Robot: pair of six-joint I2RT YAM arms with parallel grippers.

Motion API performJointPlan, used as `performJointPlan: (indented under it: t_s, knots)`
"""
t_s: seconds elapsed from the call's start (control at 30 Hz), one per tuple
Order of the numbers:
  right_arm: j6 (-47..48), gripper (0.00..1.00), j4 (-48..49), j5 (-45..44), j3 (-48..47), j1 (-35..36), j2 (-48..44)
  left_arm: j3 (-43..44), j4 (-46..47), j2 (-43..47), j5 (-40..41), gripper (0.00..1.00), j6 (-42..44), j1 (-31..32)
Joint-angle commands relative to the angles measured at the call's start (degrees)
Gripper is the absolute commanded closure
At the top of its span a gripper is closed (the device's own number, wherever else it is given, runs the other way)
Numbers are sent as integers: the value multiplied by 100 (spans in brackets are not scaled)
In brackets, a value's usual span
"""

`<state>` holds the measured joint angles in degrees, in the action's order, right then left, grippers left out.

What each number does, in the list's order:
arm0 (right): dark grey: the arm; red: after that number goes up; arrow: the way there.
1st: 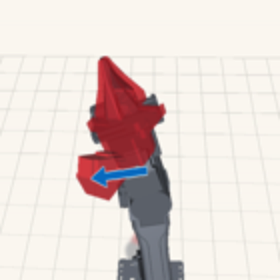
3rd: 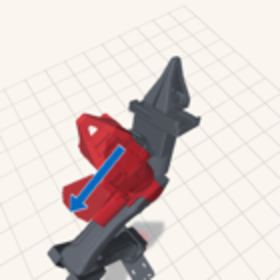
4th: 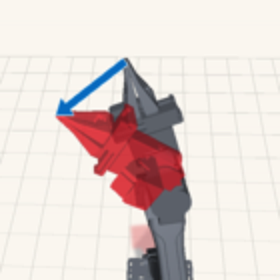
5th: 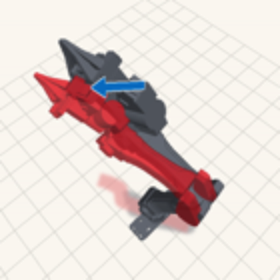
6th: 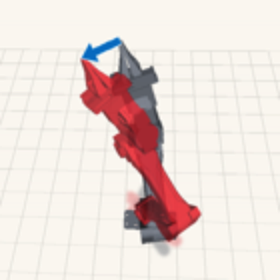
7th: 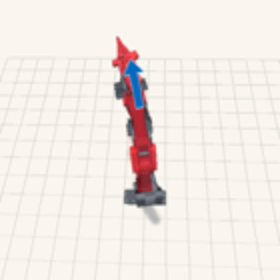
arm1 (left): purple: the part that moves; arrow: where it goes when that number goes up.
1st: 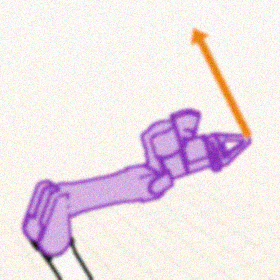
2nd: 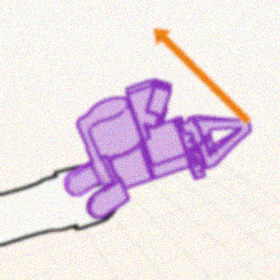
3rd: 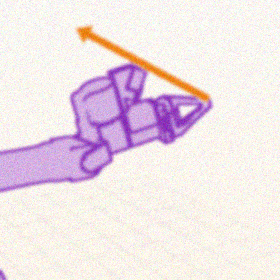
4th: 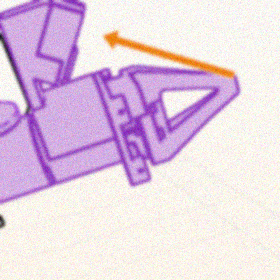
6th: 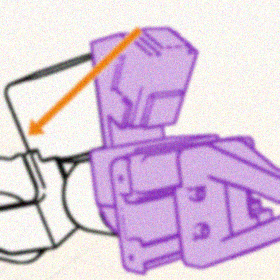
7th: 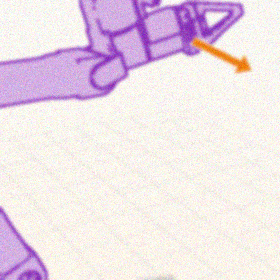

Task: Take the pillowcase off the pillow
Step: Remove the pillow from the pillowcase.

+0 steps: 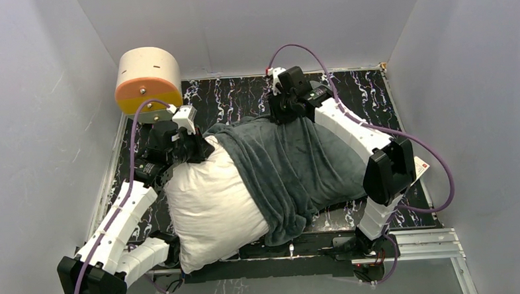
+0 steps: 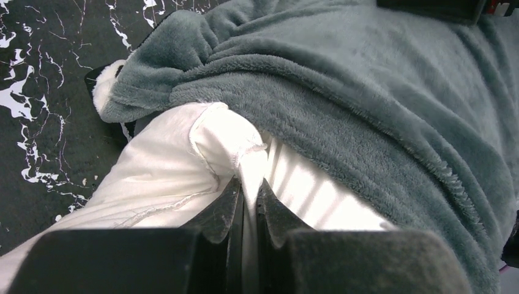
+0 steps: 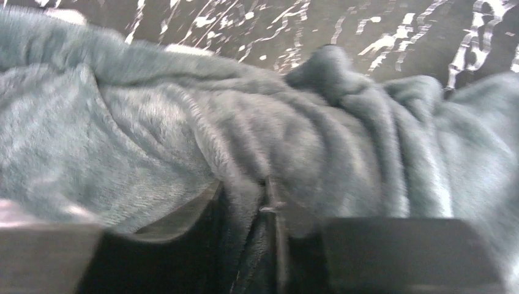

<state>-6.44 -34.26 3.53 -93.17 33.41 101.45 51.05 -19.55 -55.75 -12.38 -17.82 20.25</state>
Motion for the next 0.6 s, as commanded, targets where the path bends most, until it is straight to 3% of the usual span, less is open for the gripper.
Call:
performJointPlan:
  t_s: [0.0, 0.1, 0.23, 0.3, 0.43, 0.57]
  knots:
    - [133, 83, 89, -2423, 288, -237, -395, -62, -542, 309, -122, 100, 56, 14]
    - [99, 100, 180, -2795, 185, -729, -418, -96, -615, 417, -30, 100, 22, 14]
    - [-93, 100, 207, -2459, 62, -1188, -503, -177, -642, 558, 34, 100, -2, 14]
    - [-134, 99, 206, -1765, 42, -1188, -611, -191, -655, 573, 24, 100, -3, 17]
    - [-293, 89, 317, -440, 78, -1172, -900, -177, -642, 522, -41, 100, 6, 16]
    - [-282, 68, 161, 294, -197, -996, -994, -148, -611, 476, -145, 100, 15, 14]
